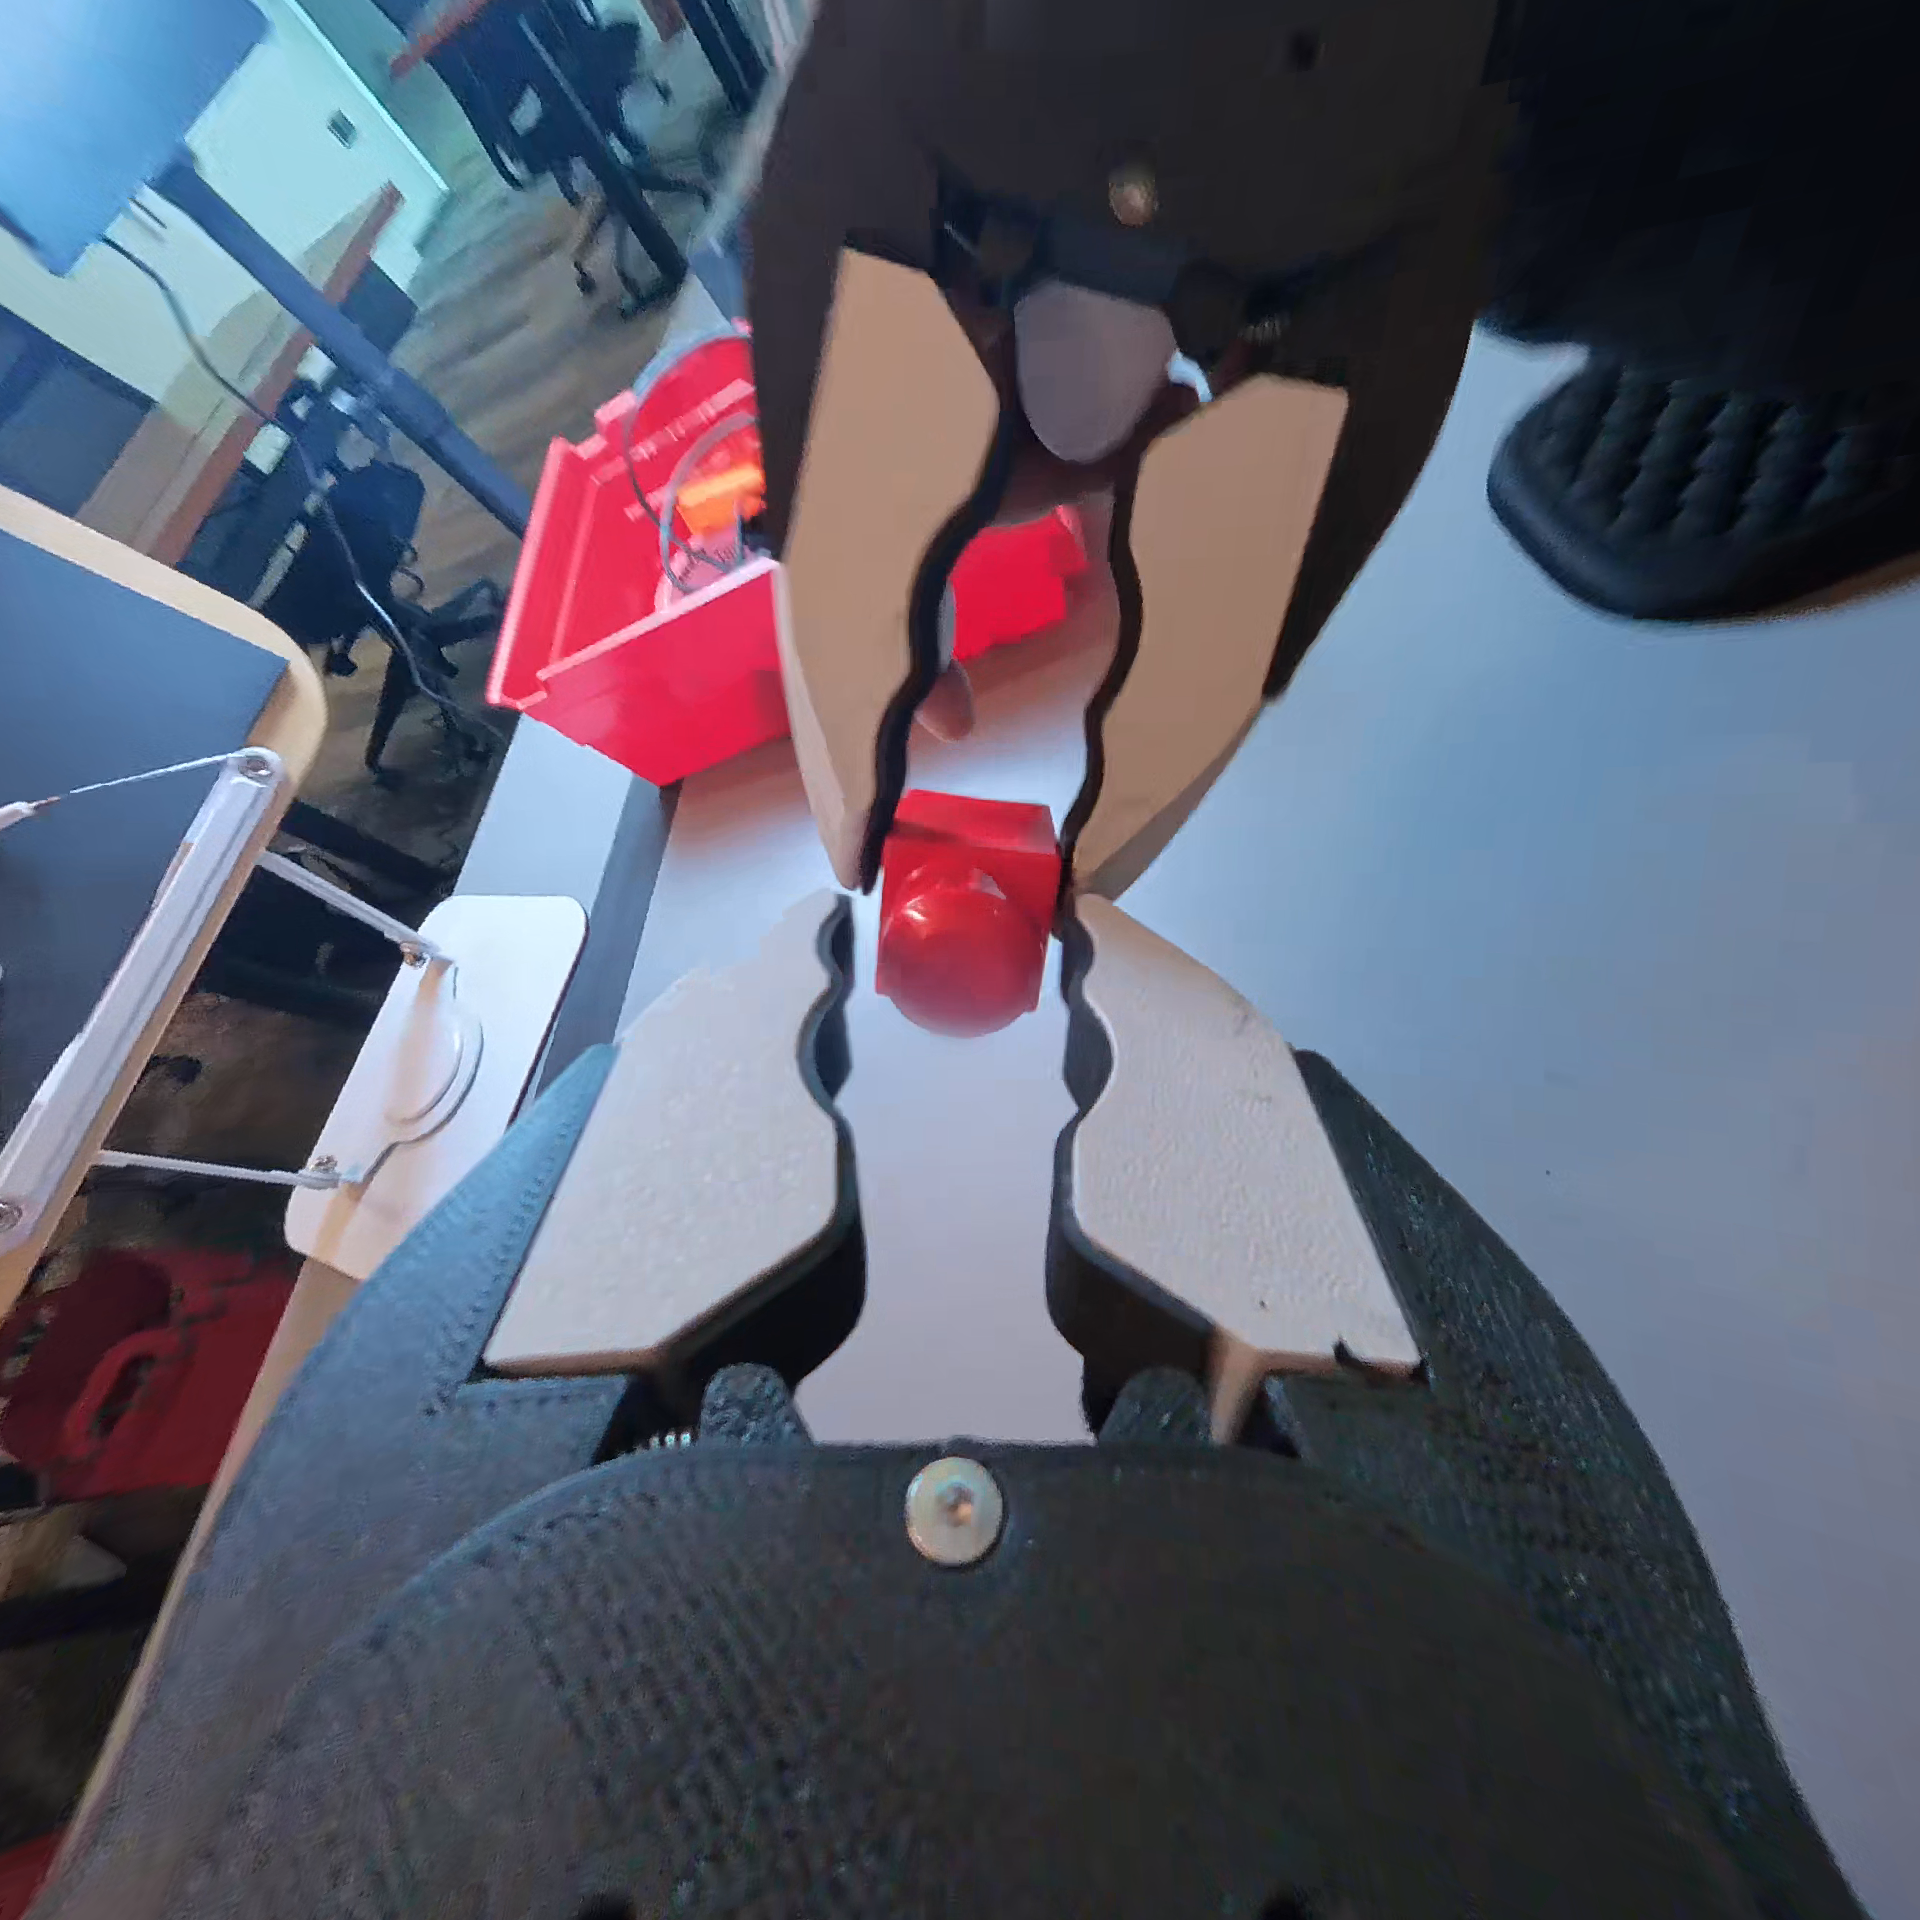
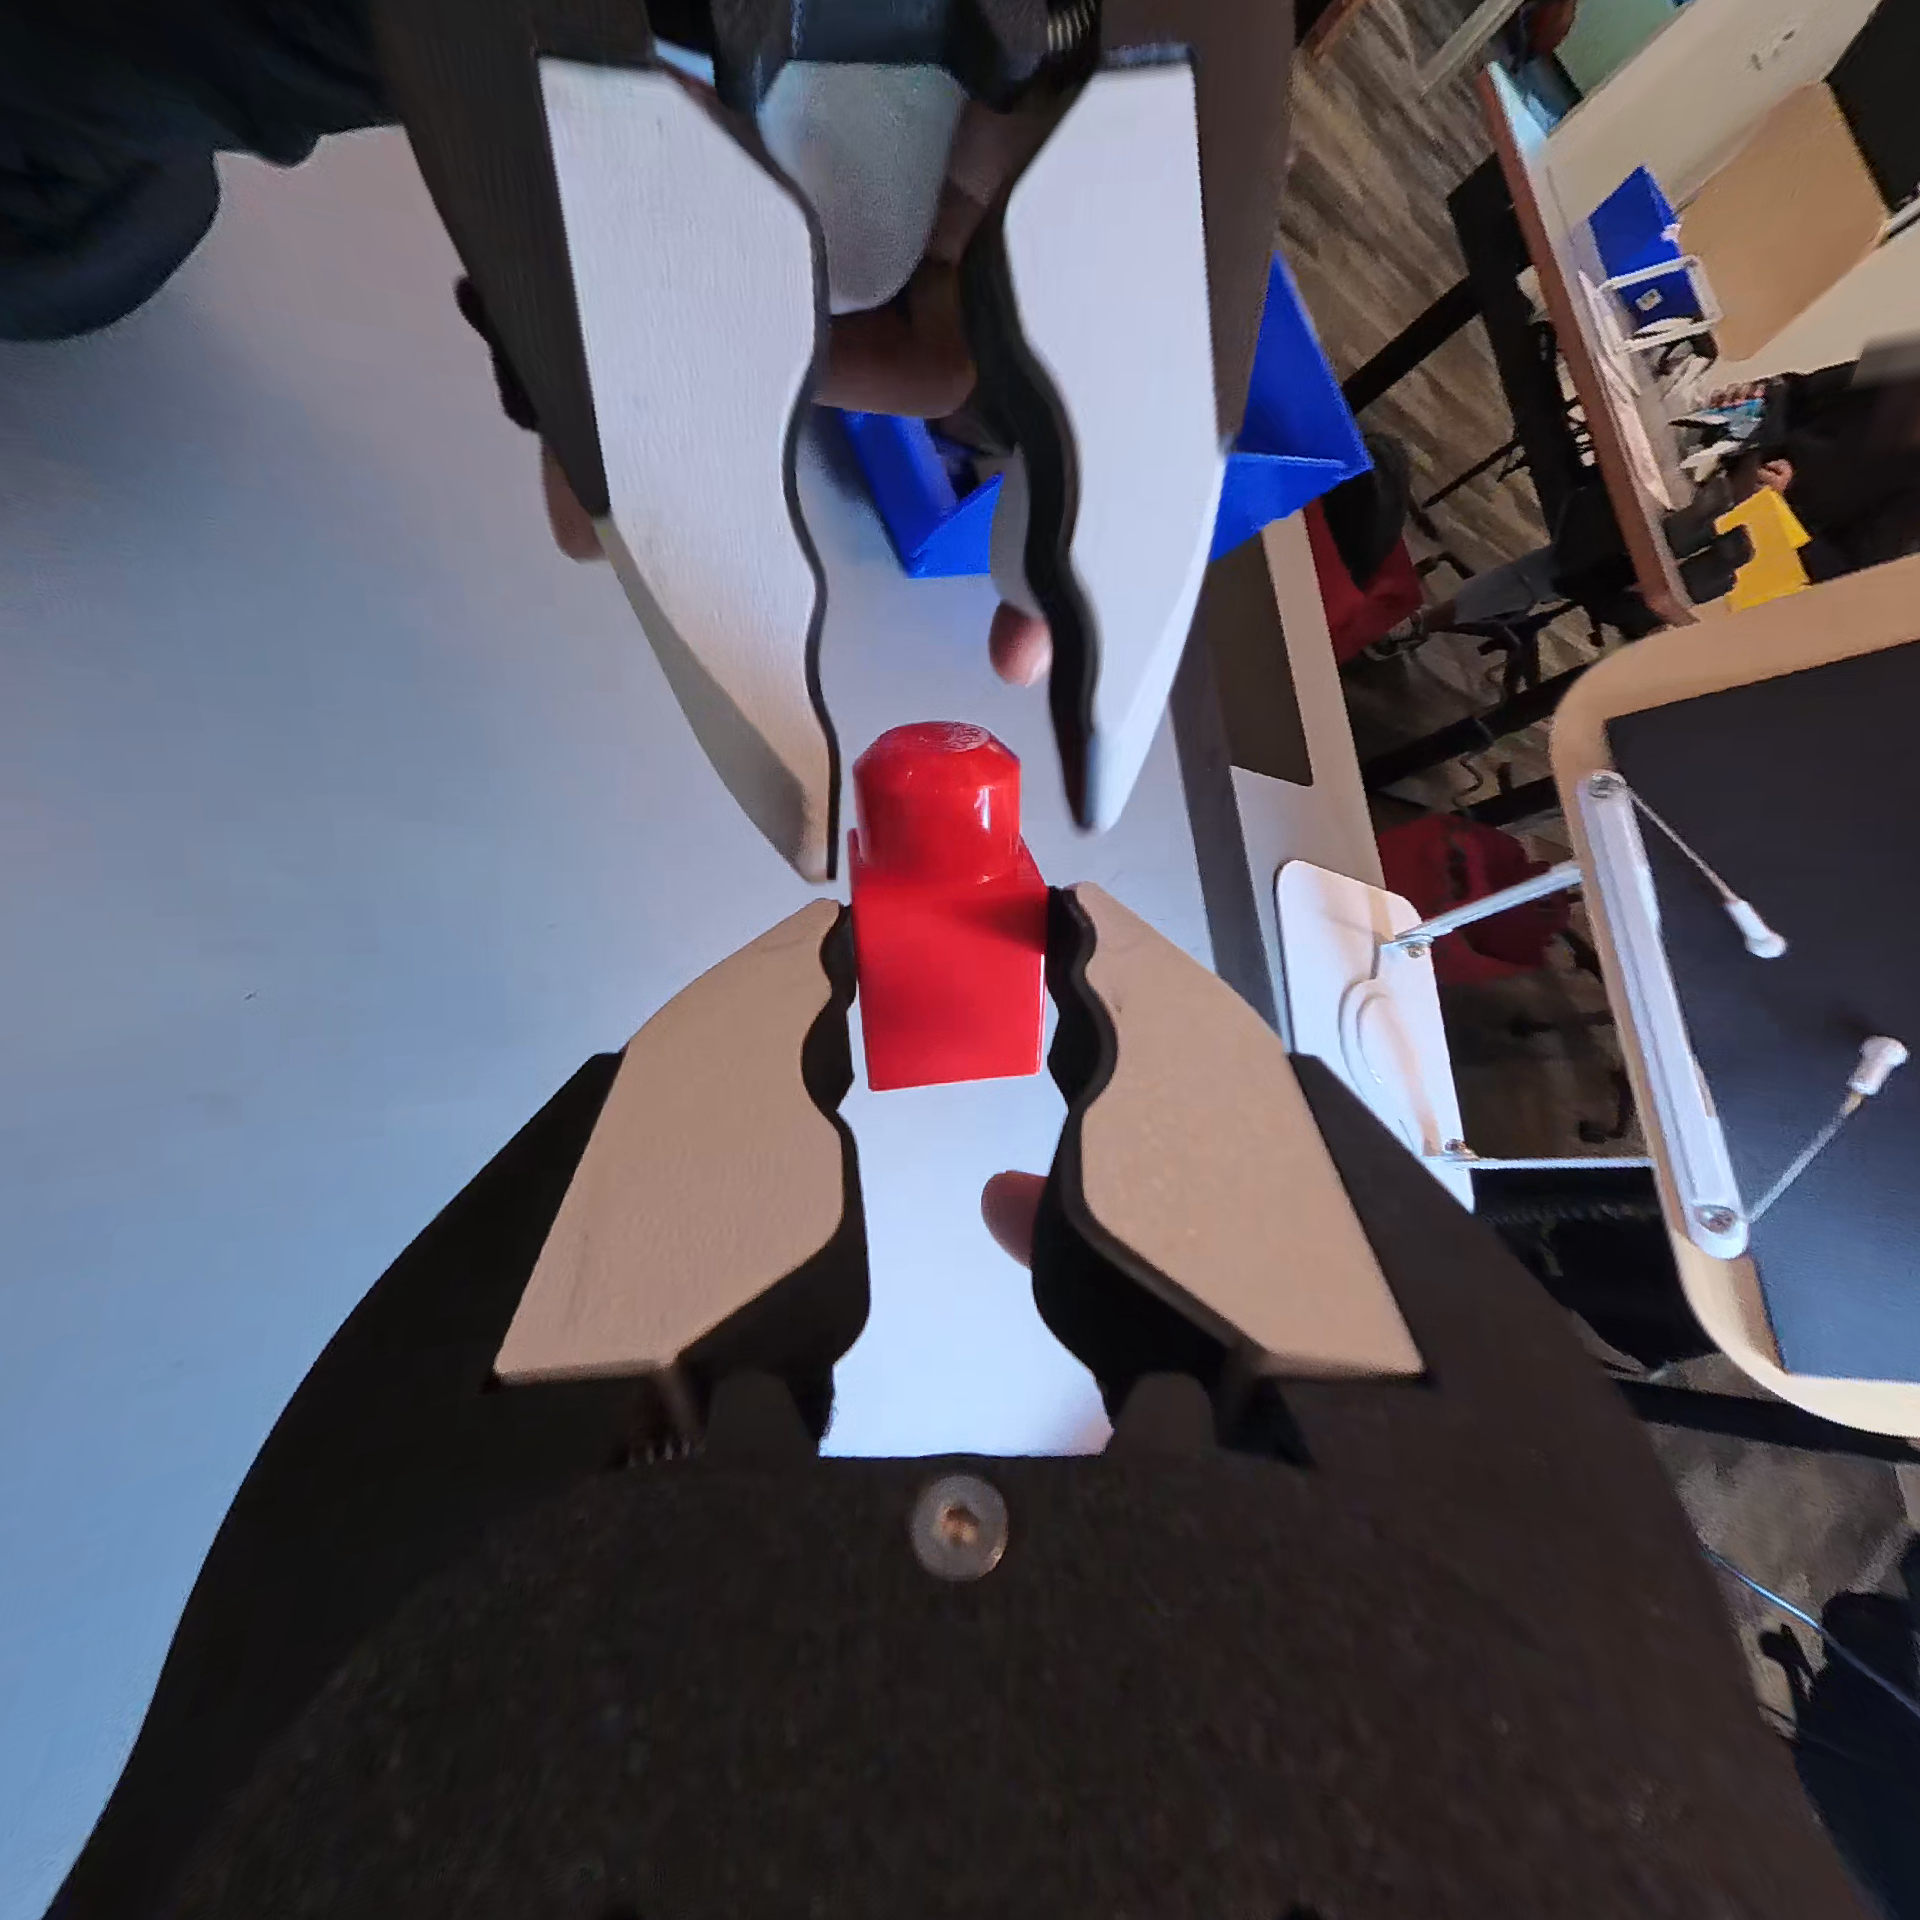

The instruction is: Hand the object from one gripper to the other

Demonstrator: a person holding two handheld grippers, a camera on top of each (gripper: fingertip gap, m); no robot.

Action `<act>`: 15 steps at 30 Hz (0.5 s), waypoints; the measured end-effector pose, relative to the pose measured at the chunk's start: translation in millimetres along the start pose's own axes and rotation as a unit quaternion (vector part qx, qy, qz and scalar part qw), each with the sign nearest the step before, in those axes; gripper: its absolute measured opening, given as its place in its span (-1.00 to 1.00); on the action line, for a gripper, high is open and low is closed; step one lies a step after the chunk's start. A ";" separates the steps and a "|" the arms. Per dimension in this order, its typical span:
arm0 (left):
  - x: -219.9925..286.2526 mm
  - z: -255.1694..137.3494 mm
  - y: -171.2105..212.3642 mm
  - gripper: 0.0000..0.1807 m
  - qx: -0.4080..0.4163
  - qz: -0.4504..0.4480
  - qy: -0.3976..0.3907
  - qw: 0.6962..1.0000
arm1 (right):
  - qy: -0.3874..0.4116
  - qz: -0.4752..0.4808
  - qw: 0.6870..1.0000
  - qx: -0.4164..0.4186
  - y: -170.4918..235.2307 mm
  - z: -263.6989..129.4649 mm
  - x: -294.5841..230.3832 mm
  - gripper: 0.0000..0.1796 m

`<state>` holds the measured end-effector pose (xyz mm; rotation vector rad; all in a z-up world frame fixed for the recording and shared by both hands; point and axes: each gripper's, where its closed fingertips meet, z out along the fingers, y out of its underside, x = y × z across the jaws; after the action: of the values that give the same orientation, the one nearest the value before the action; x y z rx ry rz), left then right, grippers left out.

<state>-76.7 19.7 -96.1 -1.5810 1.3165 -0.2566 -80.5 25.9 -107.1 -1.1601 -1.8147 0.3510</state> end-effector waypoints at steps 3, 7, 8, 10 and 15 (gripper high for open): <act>-19.9 -19.1 -24.0 -0.46 0.088 -0.058 -0.028 0.994 | 0.045 0.031 0.998 0.007 6.2 -13.7 24.3 -0.61; -50.3 -53.4 -44.0 -0.49 0.189 -0.113 -0.088 0.971 | 0.145 0.128 0.981 0.019 34.3 -59.4 81.1 -0.61; -58.8 -61.5 -45.4 -0.53 0.209 -0.122 -0.110 0.964 | 0.169 0.161 0.972 0.017 48.0 -73.0 96.3 -0.60; -74.0 -75.2 -41.7 -0.62 0.235 -0.141 -0.150 0.950 | 0.211 0.219 0.953 -0.010 85.5 -98.2 122.1 -0.61; -88.4 -93.5 -5.3 -0.83 0.243 -0.190 -0.191 0.932 | 0.259 0.320 0.905 -0.108 185.8 -147.0 147.3 -0.61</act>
<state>-172.1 40.5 -12.2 -1.3540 0.5778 -0.4504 125.1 210.4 -68.3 -1.8036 -0.9925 0.1805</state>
